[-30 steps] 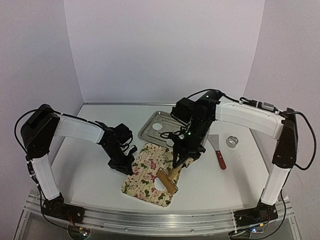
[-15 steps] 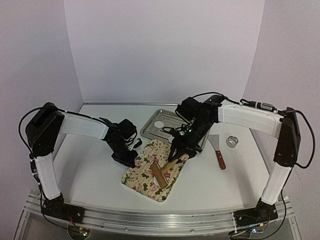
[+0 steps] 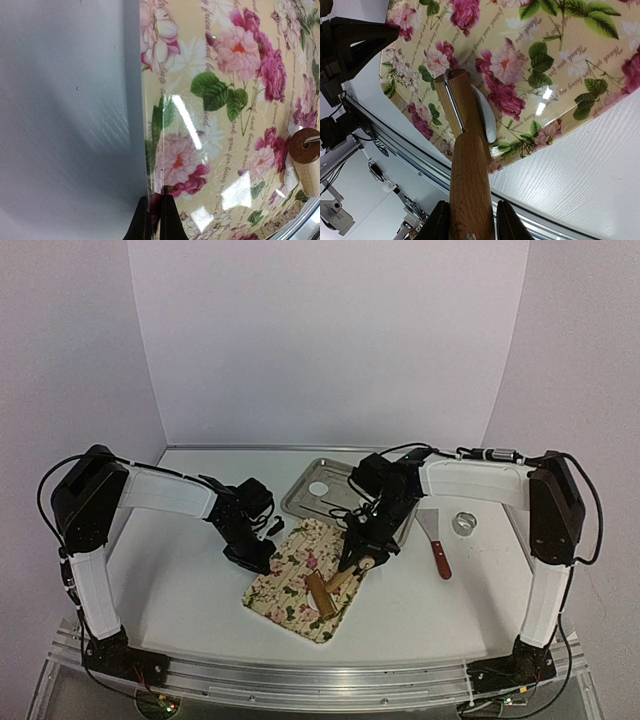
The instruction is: Roll out the dumpling wrappers from the dough
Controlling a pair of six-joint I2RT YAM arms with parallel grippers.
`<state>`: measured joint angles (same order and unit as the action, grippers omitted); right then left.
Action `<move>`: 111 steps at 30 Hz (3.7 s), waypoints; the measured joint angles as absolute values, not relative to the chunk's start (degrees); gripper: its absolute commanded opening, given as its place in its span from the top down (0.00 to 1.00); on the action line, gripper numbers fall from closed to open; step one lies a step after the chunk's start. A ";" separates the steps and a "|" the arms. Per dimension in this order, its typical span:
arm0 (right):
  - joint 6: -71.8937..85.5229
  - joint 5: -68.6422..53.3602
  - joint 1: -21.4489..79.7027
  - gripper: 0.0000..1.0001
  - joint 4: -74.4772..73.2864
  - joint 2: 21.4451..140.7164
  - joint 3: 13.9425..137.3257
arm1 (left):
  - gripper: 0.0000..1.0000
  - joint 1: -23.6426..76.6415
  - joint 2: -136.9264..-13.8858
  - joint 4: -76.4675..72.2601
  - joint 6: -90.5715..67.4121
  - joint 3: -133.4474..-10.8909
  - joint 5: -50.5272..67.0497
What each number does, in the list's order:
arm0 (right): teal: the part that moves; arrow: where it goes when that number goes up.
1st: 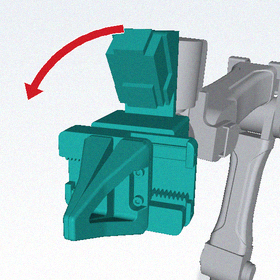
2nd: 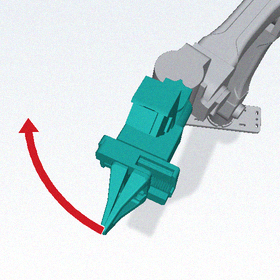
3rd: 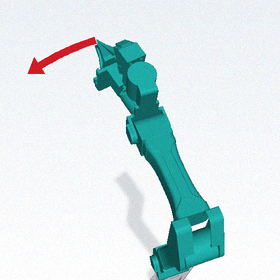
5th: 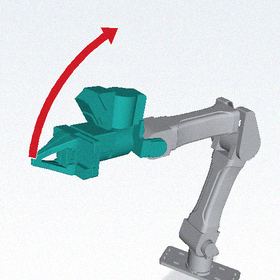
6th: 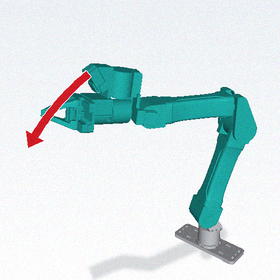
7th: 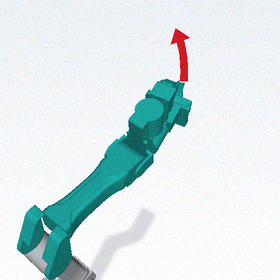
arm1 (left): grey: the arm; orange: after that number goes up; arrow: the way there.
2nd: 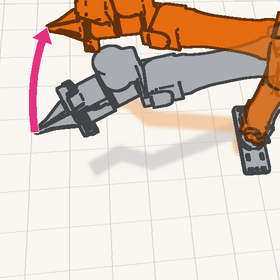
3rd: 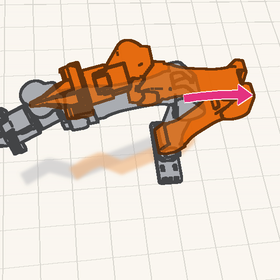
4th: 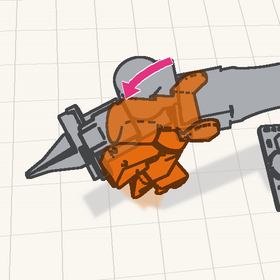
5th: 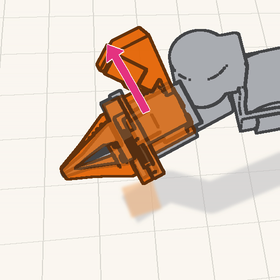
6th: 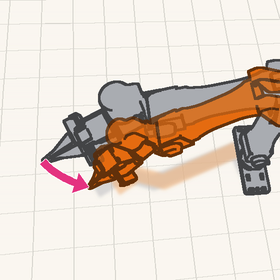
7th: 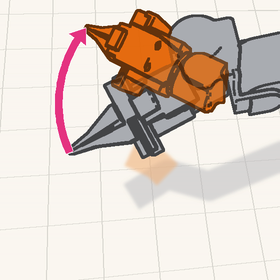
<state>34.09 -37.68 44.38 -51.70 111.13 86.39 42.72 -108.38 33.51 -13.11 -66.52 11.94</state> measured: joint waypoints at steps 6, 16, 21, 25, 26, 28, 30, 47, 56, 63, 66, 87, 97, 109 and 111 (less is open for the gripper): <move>34.53 -38.62 44.43 1.00 -49.76 110.96 84.70 | 1.00 42.72 -108.38 33.50 -13.30 -66.52 11.97; 35.75 -38.68 44.73 1.00 -48.00 110.36 83.18 | 1.00 42.72 -108.38 33.50 -13.45 -66.52 11.97; 35.94 -39.07 44.80 1.00 -47.86 110.95 83.59 | 1.00 42.72 -108.38 33.47 -13.50 -66.52 11.99; 36.08 -39.58 44.82 1.00 -47.49 111.33 83.62 | 1.00 42.72 -108.38 33.47 -13.52 -66.52 11.99; 36.09 -39.62 44.83 1.00 -47.33 111.31 83.51 | 1.00 42.72 -108.38 33.47 -13.52 -66.52 11.99; 36.20 -39.69 44.84 1.00 -47.03 111.28 83.20 | 1.00 42.72 -108.38 33.47 -13.53 -66.52 11.99; 36.36 -39.87 44.84 1.00 -46.42 111.15 82.54 | 1.00 42.72 -108.38 33.47 -13.56 -66.52 11.99; 36.92 -39.94 45.54 1.00 -45.65 112.12 82.76 | 1.00 42.72 -108.38 33.47 -13.98 -66.52 12.01; 38.45 -39.42 45.33 1.00 -43.51 109.84 80.07 | 1.00 42.10 -107.69 32.13 -15.03 -65.23 12.82; 39.09 -39.98 43.62 1.00 -39.92 106.88 75.05 | 1.00 41.35 -106.59 29.52 -15.13 -62.95 14.23; 39.09 -40.24 42.56 1.00 -39.46 105.70 73.43 | 1.00 41.10 -106.26 28.65 -15.39 -62.25 14.60; 39.92 -41.90 38.39 1.00 -39.28 102.84 69.21 | 1.00 40.80 -105.75 27.80 -16.50 -61.47 14.85; 39.60 -42.47 38.92 1.00 -42.42 107.57 74.43 | 1.00 40.11 -105.75 27.98 -16.47 -61.51 14.85; 38.82 -42.73 42.31 1.00 -42.78 113.17 81.03 | 1.00 39.00 -105.75 28.53 -16.99 -61.66 14.98; 38.81 -42.68 42.32 1.00 -42.76 113.17 81.05 | 1.00 39.00 -105.75 28.65 -16.99 -61.74 14.95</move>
